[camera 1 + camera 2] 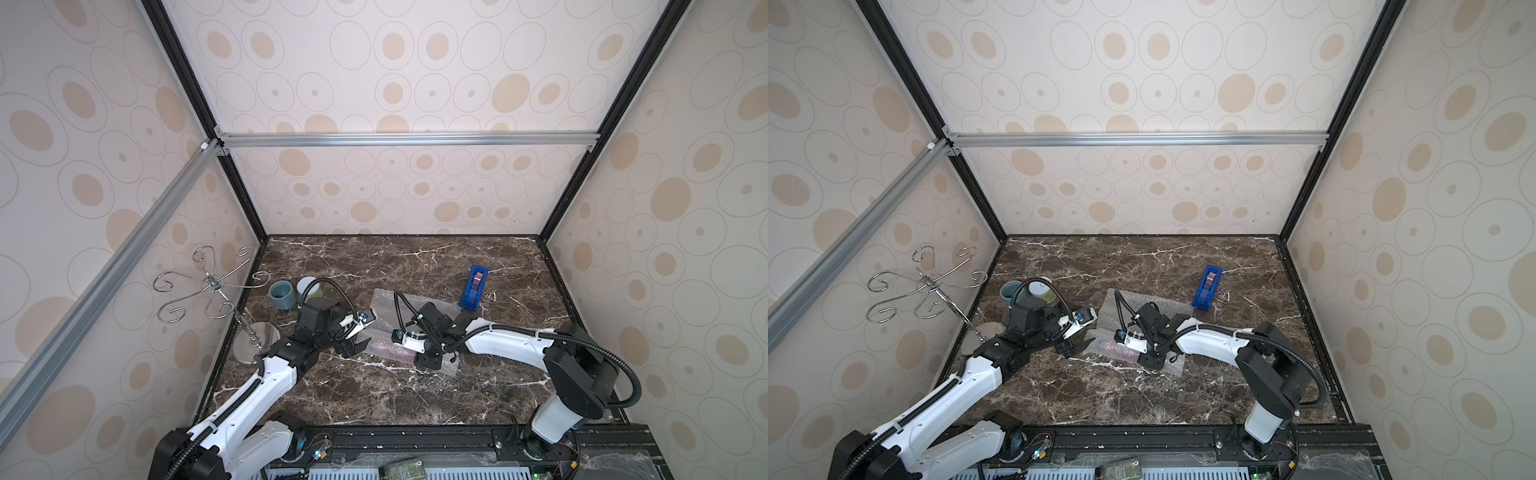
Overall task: Wrap wine bottles in bubble wrap
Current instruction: Wrap the wine bottle in bubble wrap.
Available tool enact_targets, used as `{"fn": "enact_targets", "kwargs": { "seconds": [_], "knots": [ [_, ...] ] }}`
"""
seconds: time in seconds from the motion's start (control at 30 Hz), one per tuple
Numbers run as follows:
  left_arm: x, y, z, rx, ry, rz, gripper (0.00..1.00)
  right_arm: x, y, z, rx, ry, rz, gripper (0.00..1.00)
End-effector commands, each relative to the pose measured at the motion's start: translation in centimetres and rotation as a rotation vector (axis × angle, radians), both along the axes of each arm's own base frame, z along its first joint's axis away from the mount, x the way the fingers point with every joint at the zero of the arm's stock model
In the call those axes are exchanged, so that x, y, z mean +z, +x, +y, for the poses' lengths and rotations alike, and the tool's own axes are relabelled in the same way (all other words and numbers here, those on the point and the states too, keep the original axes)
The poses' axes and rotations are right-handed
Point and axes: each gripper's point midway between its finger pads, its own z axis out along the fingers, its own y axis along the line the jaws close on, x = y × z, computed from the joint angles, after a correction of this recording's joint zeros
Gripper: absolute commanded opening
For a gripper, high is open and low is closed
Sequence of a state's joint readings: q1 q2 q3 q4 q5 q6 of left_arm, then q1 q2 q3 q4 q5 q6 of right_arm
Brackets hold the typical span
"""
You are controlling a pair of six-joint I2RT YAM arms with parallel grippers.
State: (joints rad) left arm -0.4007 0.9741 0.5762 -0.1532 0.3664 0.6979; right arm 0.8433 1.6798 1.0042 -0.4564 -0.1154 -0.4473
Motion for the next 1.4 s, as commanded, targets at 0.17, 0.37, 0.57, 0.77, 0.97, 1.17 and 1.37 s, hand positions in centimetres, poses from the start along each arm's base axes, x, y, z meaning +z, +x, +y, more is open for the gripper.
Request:
{"fn": "enact_targets", "kwargs": {
  "seconds": [0.17,0.37,0.57,0.77,0.97,1.17,1.37],
  "knots": [
    [-0.9,-3.8,-1.2,-0.218,0.091,-0.207,0.77,-3.8,-6.5,-2.4,-0.05,-0.142,0.398,0.05],
    [-3.4,-7.6,-3.8,-0.386,0.196,-0.272,0.75,-2.8,-6.4,-1.9,-0.037,-0.081,0.474,0.06],
    [-4.5,-9.2,-7.2,-0.506,0.224,-0.301,0.75,-1.7,-6.3,-1.5,-0.042,-0.001,0.572,0.07],
    [-4.8,-8.4,-10.6,-0.569,0.229,-0.344,0.73,-1.5,-5.8,-1.3,-0.017,-0.004,0.608,0.09],
    [-5.6,-6.3,-12.3,-0.521,0.265,-0.327,0.75,-1.6,-4.9,-1.1,-0.015,0.006,0.635,0.1],
    [-7.8,-5.6,-12.6,-0.519,0.31,-0.31,0.77,-1.7,-4.0,-1.3,-0.021,0.011,0.642,0.13],
    [-9.9,-4.6,-12.3,-0.487,0.375,-0.29,0.83,-1.8,-4.1,-1.5,-0.013,0.003,0.658,0.16]
  ]
}}
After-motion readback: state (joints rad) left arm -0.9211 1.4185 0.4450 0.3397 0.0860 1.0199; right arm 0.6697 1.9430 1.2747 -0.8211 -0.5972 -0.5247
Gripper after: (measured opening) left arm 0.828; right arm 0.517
